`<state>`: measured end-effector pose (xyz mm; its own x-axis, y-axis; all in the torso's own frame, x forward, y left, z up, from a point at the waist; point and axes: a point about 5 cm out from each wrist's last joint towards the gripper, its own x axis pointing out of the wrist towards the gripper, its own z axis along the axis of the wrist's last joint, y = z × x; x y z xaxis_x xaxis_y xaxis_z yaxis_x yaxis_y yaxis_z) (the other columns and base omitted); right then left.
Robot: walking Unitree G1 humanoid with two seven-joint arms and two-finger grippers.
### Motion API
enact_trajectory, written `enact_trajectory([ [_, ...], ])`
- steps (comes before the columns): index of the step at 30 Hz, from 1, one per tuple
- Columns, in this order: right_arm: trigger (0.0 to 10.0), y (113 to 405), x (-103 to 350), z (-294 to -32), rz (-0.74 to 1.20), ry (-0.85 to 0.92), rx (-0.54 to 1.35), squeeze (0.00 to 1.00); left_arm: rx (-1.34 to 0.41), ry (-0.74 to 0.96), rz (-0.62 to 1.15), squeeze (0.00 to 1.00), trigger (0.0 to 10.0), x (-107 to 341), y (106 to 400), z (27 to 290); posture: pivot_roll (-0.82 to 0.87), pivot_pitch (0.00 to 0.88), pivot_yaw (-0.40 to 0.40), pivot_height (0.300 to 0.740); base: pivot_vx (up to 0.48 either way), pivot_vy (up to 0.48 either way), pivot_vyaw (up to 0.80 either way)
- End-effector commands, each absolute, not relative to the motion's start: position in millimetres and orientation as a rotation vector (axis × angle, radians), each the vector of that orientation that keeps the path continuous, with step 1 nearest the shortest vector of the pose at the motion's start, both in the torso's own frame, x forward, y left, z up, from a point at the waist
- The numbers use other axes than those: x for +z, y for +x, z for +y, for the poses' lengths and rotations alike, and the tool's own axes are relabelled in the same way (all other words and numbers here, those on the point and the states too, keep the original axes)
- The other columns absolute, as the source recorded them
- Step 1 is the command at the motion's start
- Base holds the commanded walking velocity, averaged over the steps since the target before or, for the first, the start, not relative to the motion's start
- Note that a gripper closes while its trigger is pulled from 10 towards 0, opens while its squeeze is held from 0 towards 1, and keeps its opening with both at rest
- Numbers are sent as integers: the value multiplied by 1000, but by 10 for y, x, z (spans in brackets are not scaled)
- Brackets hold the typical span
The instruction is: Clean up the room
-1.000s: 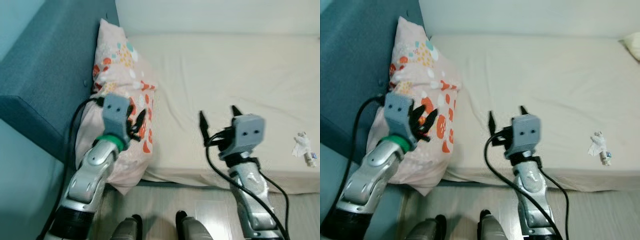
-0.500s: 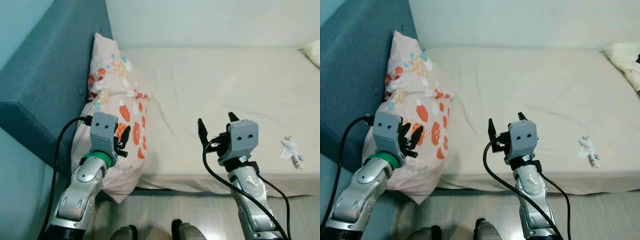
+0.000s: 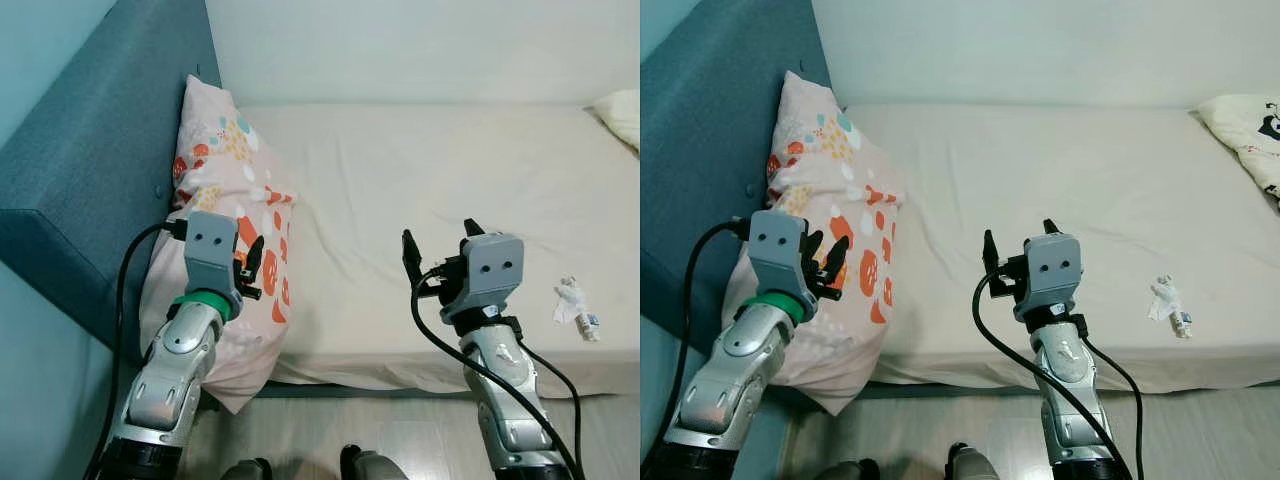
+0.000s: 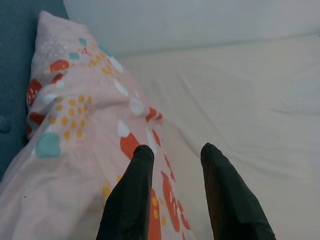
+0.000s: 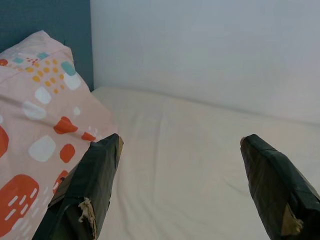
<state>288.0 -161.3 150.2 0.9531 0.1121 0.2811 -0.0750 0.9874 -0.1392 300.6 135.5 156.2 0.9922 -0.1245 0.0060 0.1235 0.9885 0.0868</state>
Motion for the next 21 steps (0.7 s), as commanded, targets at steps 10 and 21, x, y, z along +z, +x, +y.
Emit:
enact_trajectory([
  [10,10000,2884,1460,-1617,-288,-112,90,0,-105,91,-27,0,10000,1563,3048,1334,-36,59,45,740,186,0,0],
  [21,10000,2891,1439,-1622,-284,-117,90,0,-99,90,-30,0,10000,1566,3056,1330,-34,59,42,740,460,0,0],
])
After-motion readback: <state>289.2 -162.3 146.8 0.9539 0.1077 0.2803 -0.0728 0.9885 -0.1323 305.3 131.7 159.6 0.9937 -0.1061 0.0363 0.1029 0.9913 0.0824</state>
